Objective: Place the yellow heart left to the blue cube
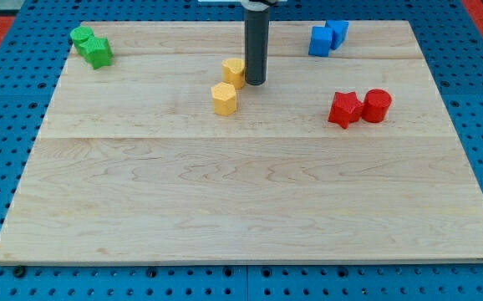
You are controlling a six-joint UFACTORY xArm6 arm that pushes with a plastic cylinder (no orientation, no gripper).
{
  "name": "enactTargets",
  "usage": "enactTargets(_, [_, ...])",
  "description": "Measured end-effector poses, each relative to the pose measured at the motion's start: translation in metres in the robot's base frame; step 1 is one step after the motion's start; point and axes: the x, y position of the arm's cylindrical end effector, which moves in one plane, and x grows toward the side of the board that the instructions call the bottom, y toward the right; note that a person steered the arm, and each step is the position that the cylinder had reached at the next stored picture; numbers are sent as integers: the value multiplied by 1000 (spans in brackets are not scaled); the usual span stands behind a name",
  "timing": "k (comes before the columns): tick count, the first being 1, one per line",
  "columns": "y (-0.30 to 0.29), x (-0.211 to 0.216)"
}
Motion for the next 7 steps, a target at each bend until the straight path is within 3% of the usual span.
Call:
enactTargets(1, [-10,3])
enactTargets(3, [-57,-65])
enactTargets(4, [-98,-33])
enactTargets(5, [-104,-66])
enactTargets(6, [-53,-84])
enactTargets(7, [-46,-33])
